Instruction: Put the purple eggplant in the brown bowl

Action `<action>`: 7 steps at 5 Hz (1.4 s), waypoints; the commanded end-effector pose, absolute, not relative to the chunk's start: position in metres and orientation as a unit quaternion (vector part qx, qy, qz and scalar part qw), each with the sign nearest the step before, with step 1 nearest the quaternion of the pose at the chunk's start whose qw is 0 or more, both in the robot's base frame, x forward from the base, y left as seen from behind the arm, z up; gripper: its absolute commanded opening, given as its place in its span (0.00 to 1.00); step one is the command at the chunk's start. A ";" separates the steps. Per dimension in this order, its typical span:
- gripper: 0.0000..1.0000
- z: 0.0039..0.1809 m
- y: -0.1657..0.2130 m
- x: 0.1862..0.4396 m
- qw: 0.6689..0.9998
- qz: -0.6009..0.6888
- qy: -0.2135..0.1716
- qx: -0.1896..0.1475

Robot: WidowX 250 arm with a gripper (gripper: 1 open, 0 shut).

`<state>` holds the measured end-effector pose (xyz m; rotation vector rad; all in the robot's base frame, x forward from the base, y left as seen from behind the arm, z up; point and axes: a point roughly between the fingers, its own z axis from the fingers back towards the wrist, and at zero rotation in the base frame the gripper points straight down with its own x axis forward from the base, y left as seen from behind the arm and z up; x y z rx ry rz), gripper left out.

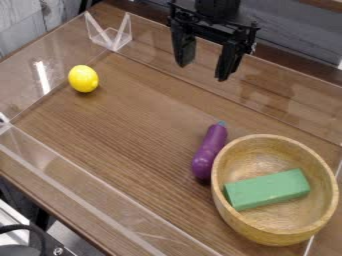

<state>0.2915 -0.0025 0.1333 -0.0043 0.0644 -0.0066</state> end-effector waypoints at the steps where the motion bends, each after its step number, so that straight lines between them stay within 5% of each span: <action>1: 1.00 0.122 -0.004 0.286 0.999 -0.005 0.042 -0.003; 3: 1.00 0.086 -0.012 0.265 0.999 -0.019 0.041 -0.015; 7: 1.00 0.053 -0.023 0.267 0.999 -0.024 0.004 -0.041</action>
